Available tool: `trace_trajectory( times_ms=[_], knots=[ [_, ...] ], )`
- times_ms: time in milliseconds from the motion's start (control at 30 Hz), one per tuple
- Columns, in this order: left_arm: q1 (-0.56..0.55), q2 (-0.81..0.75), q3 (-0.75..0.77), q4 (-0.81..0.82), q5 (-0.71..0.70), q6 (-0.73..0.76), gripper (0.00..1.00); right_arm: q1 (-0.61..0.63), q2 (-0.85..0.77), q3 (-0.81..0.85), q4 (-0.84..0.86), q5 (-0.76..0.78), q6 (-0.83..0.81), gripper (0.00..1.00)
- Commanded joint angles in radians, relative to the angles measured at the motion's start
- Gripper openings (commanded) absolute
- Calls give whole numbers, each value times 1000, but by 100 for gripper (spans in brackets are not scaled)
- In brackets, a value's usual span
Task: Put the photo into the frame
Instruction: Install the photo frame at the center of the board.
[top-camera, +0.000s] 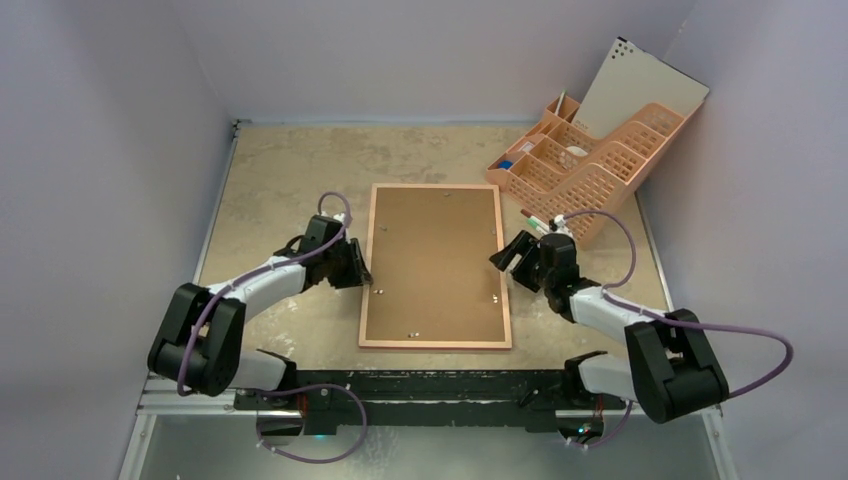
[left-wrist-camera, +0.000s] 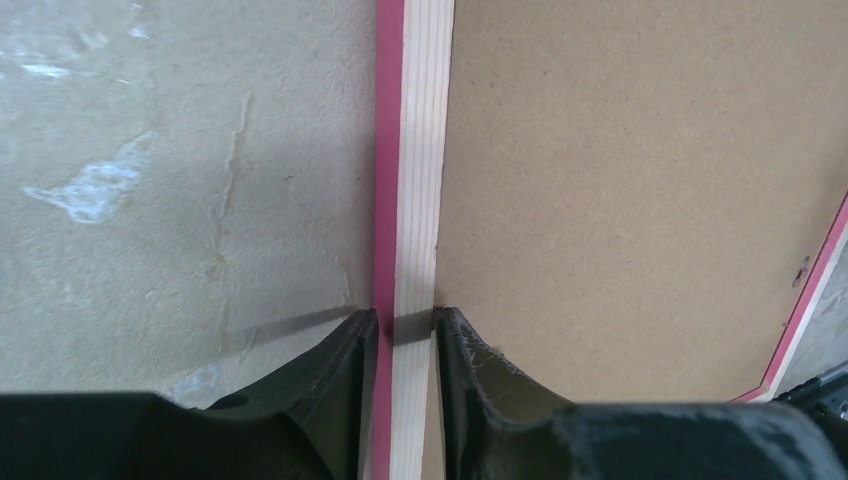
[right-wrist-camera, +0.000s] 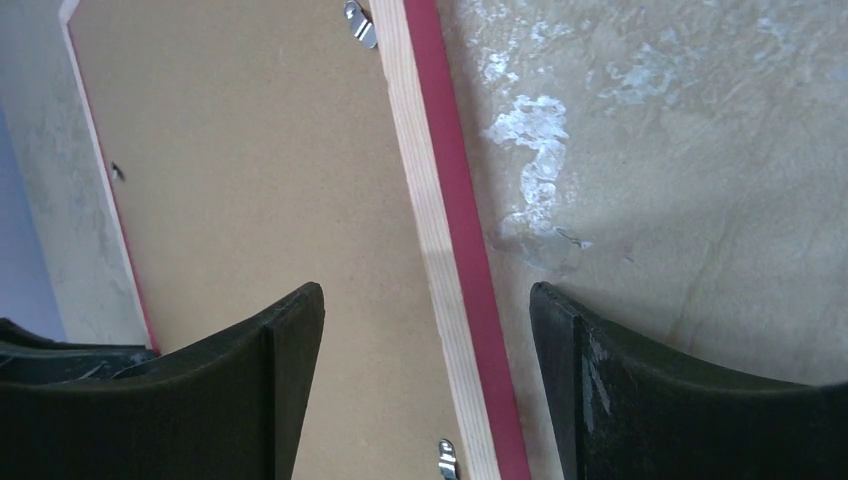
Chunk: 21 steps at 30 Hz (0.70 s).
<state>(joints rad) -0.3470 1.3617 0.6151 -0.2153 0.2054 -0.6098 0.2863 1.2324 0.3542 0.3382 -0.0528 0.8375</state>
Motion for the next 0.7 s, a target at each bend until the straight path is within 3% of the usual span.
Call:
trace_trajectory(
  times_ms=[0,300,667],
  knots=[
    [-3,60,-15,42,61,-3,32,3,69,-11,-6,-55,-17,78],
    [-3,73,-11,24,56,-1,35,3,134,-14,45,-136,-13,77],
    [-3,-113,-3,-17,-68,-39,45,4,-106,85,-151,11,-73,76]
  ],
)
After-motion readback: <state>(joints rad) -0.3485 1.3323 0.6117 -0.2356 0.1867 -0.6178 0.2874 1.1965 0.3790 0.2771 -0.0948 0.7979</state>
